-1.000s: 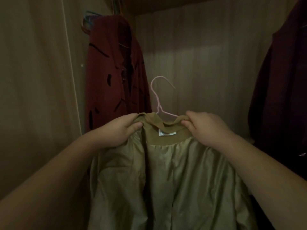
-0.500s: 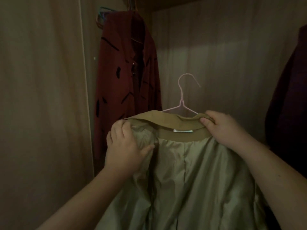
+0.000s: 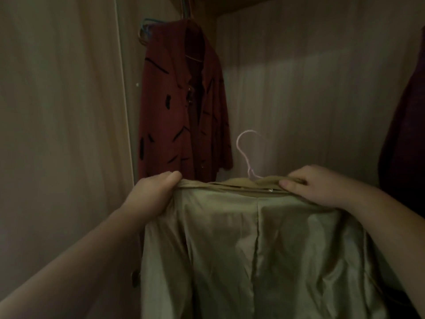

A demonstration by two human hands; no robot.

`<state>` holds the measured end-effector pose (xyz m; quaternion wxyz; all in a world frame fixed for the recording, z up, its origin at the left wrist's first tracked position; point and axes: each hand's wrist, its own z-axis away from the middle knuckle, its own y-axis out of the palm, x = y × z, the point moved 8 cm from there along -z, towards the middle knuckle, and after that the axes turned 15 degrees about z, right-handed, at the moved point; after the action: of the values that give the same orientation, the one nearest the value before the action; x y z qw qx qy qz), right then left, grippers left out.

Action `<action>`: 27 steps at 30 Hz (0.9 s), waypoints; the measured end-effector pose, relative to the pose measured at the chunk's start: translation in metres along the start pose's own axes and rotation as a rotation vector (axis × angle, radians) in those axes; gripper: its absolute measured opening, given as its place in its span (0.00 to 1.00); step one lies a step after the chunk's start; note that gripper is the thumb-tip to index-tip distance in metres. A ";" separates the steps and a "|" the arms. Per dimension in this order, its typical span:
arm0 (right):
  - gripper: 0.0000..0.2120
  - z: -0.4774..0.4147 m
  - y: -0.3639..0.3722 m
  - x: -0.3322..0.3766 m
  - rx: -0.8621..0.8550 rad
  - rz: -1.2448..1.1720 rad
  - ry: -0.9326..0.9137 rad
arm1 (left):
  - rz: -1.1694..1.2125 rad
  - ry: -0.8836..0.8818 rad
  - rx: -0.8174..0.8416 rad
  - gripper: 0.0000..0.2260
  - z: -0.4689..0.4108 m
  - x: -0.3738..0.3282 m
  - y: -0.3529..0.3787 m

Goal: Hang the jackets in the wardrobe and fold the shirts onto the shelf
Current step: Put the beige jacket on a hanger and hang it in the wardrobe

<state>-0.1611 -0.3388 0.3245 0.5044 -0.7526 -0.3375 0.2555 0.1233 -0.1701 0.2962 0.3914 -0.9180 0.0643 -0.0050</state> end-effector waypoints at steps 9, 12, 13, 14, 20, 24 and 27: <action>0.13 0.004 -0.053 -0.028 -0.216 -0.280 0.035 | 0.485 -0.181 0.018 0.08 -0.023 0.048 -0.005; 0.13 -0.002 -0.038 -0.044 -0.235 -0.266 0.111 | 1.186 -0.552 0.195 0.18 -0.008 0.047 0.035; 0.13 -0.005 -0.031 -0.045 -0.226 -0.259 0.128 | 1.236 -0.540 0.302 0.25 -0.006 0.036 0.045; 0.14 -0.007 -0.025 -0.046 -0.227 -0.249 0.137 | 1.194 -0.485 0.395 0.27 -0.007 0.025 0.051; 0.13 -0.011 -0.021 -0.047 -0.249 -0.204 0.120 | 0.840 -0.323 0.378 0.20 -0.012 0.043 0.060; 0.11 -0.013 -0.020 -0.047 -0.335 -0.152 0.145 | 0.786 -0.337 0.328 0.21 -0.008 0.064 0.063; 0.11 -0.021 -0.015 -0.040 -0.339 -0.177 0.171 | 0.710 -0.387 0.489 0.31 -0.010 0.058 0.071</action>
<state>-0.1751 -0.3779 0.3477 0.4179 -0.8129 -0.3966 0.0849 0.1724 -0.2333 0.2497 0.5784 -0.7042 0.2969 0.2852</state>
